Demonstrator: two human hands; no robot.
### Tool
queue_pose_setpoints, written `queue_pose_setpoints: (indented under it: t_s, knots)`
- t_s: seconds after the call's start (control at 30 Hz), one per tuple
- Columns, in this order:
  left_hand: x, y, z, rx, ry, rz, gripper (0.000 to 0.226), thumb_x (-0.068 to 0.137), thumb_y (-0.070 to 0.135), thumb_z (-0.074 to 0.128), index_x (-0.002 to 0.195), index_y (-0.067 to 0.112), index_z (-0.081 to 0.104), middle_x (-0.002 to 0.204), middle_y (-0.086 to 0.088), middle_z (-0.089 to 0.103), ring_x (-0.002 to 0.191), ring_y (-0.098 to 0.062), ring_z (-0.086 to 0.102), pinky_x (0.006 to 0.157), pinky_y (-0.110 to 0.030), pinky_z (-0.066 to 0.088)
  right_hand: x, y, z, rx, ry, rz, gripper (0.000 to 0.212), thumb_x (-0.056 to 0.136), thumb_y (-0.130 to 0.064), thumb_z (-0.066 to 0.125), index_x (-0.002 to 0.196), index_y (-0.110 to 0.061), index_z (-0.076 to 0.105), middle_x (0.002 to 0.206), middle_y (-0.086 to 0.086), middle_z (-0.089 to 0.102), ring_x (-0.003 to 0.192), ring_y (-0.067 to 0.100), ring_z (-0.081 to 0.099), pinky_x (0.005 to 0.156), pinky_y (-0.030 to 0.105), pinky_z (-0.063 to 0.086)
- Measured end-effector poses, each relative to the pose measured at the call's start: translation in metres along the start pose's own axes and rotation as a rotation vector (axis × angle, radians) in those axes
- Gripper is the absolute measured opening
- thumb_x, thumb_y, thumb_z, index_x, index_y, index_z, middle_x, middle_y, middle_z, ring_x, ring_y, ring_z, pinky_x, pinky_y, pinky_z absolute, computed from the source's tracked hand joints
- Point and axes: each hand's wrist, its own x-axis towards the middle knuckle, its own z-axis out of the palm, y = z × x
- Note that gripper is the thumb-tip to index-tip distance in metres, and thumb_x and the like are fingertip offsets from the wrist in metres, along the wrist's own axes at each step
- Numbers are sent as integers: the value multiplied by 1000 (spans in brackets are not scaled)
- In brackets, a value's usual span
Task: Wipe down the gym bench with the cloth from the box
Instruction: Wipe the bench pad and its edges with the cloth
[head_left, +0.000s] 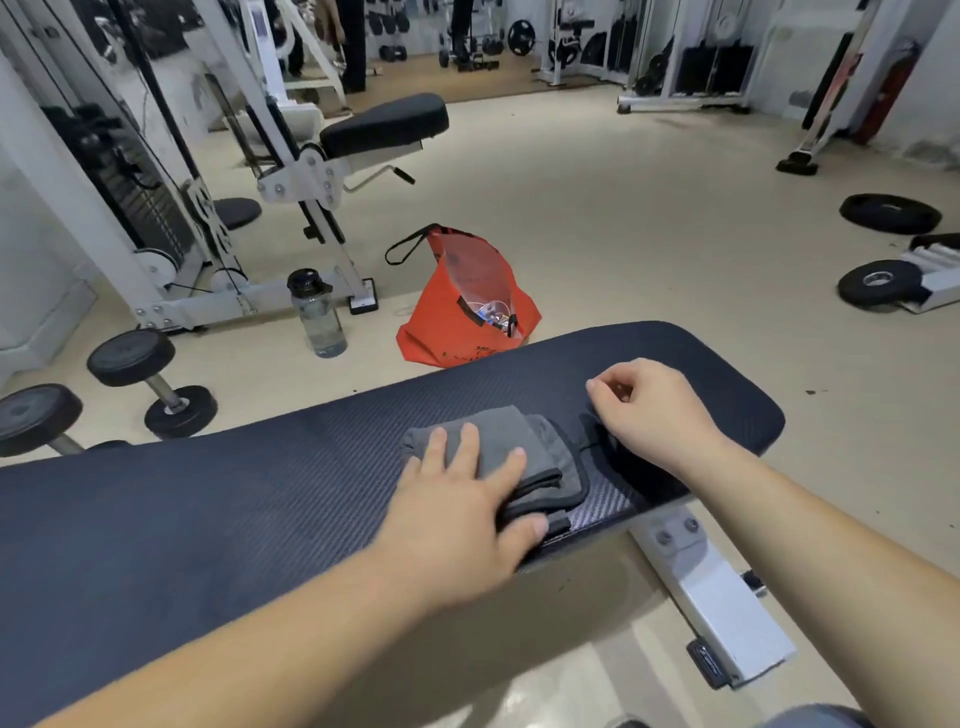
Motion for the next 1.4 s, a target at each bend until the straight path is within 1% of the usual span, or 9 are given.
queue_pose_setpoints:
  t_s: [0.13,0.3,0.43,0.53,0.67,0.77,0.9,1.13,1.4]
  knots:
    - [31,-12,1,151,0,90,67,93,74,6,157,55,2,173,-5,-1,159,-34,0,127,-50,15,4,19,-6,-18,93,91,26,98,-40,56,108,-26,76,113,-4,60,117,23,55,96,42,51]
    - [102,-8,-11,20,-30,-154,57,102,64,19,156,56,6,173,-1,-4,158,-37,-6,122,-66,14,3,48,-29,-66,239,295,37,98,-38,54,130,-26,68,135,2,58,135,29,44,108,41,40]
    - [98,46,0,124,-23,218,60,99,70,17,156,57,1,173,2,-9,158,-31,-11,126,-58,12,3,73,-39,-43,245,538,54,96,-42,53,144,-18,53,146,13,45,144,35,28,118,48,31]
    - [134,41,-17,170,-29,321,66,94,77,20,155,60,1,173,7,-4,159,-22,-5,127,-49,17,2,82,-36,120,234,595,53,98,-40,51,143,-12,52,148,13,41,145,32,24,111,45,36]
    - [186,62,-23,109,-54,-4,68,95,76,21,157,55,3,173,2,-5,159,-31,-6,125,-58,16,6,97,-39,278,340,650,51,98,-38,49,143,-14,53,147,9,39,143,29,24,109,45,42]
    - [187,116,-7,76,-109,147,71,94,76,24,157,55,1,172,1,-14,157,-34,-17,125,-61,1,13,106,-37,412,425,735,37,89,-42,39,109,-21,62,123,12,56,123,35,44,96,44,43]
    - [220,136,-9,89,-59,447,63,98,71,28,156,57,6,173,5,-7,159,-27,-11,127,-55,3,20,106,-36,588,552,774,46,90,-47,35,114,-21,63,123,9,66,122,39,55,106,52,47]
    - [266,165,-14,-26,-53,79,59,101,64,30,156,53,13,173,5,-5,158,-32,-9,123,-65,2,18,106,-43,637,550,805,58,94,-50,26,118,-14,63,130,14,61,124,39,56,108,53,45]
    - [134,156,22,134,69,582,55,100,53,31,153,42,34,168,6,20,158,-26,4,126,-56,11,12,61,-61,96,293,449,34,101,-34,40,115,-23,69,127,5,59,129,30,44,104,44,43]
